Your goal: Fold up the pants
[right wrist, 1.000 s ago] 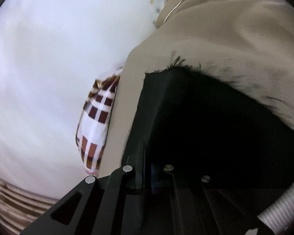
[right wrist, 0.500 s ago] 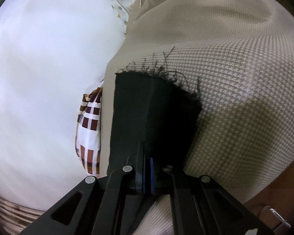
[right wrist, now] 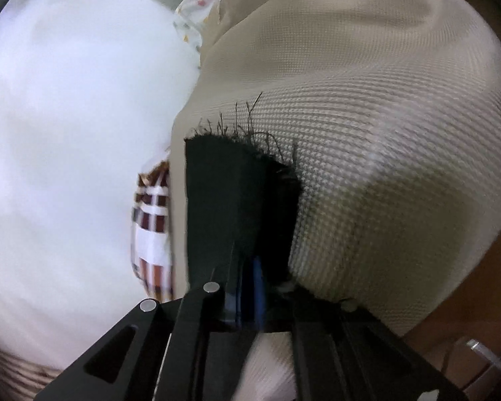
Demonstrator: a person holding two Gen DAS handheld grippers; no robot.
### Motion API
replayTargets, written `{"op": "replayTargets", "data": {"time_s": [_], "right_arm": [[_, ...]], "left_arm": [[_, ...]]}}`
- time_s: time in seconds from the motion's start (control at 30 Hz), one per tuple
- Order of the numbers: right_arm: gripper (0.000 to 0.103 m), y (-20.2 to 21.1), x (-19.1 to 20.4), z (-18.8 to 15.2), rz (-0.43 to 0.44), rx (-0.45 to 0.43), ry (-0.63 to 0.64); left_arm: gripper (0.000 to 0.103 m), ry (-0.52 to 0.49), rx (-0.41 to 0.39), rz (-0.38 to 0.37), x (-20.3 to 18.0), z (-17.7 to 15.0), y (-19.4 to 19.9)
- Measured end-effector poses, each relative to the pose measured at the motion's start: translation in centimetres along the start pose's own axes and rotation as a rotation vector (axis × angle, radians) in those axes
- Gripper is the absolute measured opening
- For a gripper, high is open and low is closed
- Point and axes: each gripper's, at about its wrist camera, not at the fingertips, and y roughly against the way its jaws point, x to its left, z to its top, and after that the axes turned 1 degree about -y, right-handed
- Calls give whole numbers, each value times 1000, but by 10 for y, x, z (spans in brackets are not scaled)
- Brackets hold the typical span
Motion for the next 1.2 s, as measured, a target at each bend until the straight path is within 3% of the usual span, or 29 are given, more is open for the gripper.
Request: {"op": "replayTargets", "data": {"time_s": [0.03,0.13,0.27,0.33,0.43,0.53,0.8,1.0,1.13,1.2], "right_arm": [[18,4,3,-5,1,-5,-5],[20,12,29,-36,35,27,112],[21,-25,53,-98,113,295,169],[21,-49,56,-123,96,381,178],[21,-68,50,-140,54,431,160],[26,-75,45,-146,6,448,161],[39,-70,42,-150,12,448,122],[40,-81,44,-154,22,449,107],[39,-88,49,-161,9,455,127],[27,-91,50,-162,-2,441,135]], "left_arm": [[101,3,-3,-8,1,0,2],[101,48,-33,-44,7,-2,11],[101,123,-66,-77,18,-5,19],[101,155,-69,-78,24,-5,23],[101,193,-78,-87,33,-6,32],[101,227,-109,-79,45,-8,46],[101,352,-149,-41,89,-12,72],[101,455,-109,-51,117,-25,65],[101,455,-103,-37,119,-30,62],[101,445,-96,-34,118,-31,61]]}}
